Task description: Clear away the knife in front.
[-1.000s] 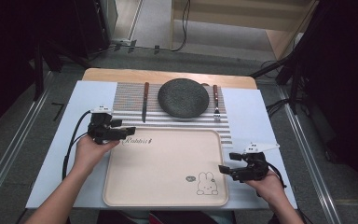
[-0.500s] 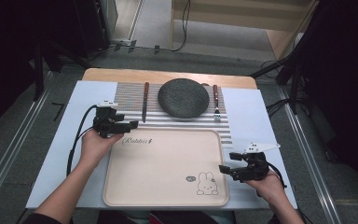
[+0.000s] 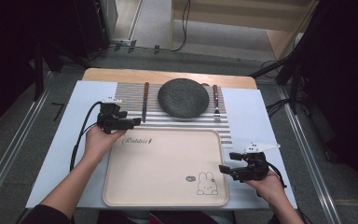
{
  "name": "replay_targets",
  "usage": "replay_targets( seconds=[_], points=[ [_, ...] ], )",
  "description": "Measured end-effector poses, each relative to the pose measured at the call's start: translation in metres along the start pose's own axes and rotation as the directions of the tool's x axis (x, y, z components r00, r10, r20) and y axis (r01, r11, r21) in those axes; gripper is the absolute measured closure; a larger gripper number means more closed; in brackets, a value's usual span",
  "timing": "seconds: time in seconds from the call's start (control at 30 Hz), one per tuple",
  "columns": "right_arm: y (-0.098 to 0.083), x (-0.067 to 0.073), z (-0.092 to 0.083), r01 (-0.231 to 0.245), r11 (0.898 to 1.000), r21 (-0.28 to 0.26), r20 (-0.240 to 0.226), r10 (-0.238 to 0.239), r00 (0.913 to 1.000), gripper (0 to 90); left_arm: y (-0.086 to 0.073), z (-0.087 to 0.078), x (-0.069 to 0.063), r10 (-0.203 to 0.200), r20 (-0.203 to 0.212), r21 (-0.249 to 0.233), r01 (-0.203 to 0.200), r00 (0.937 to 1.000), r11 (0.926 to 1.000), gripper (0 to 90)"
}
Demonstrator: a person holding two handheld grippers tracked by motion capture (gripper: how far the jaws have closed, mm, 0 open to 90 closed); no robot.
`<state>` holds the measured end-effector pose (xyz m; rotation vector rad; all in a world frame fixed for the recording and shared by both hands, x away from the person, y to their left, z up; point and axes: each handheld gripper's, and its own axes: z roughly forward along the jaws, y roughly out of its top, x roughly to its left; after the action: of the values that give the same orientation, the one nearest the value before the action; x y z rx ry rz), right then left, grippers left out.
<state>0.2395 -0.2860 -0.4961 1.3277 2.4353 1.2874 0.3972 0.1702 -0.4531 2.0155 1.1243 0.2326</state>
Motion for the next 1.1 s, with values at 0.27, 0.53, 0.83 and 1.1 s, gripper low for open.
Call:
replay_targets(
  seconds=[0.27,0.53,0.83,1.1],
  points=[
    [0.000,0.000,0.000,0.000,1.000,0.000,0.000,0.000,1.0000,19.8,0.007,0.004,0.002,0.002,-0.004,0.005,-0.002,1.0000,1.0000,24.9],
    [0.000,0.000,0.000,0.004,1.000,-0.001,0.003,-0.004,1.0000,19.7,0.013,0.013,0.006,-0.007,-0.006,0.017,0.007,1.0000,0.9998,24.9],
    [0.000,0.000,0.000,0.005,1.000,-0.004,0.001,-0.005,1.0000,19.8,0.027,0.019,0.009,-0.007,-0.029,0.018,0.007,0.9995,0.9998,25.2],
    [0.000,0.000,0.000,0.003,1.000,-0.005,-0.002,-0.003,1.0000,19.8,0.041,0.024,0.009,-0.015,-0.054,0.001,0.015,0.9984,0.9999,26.7]
  ],
)
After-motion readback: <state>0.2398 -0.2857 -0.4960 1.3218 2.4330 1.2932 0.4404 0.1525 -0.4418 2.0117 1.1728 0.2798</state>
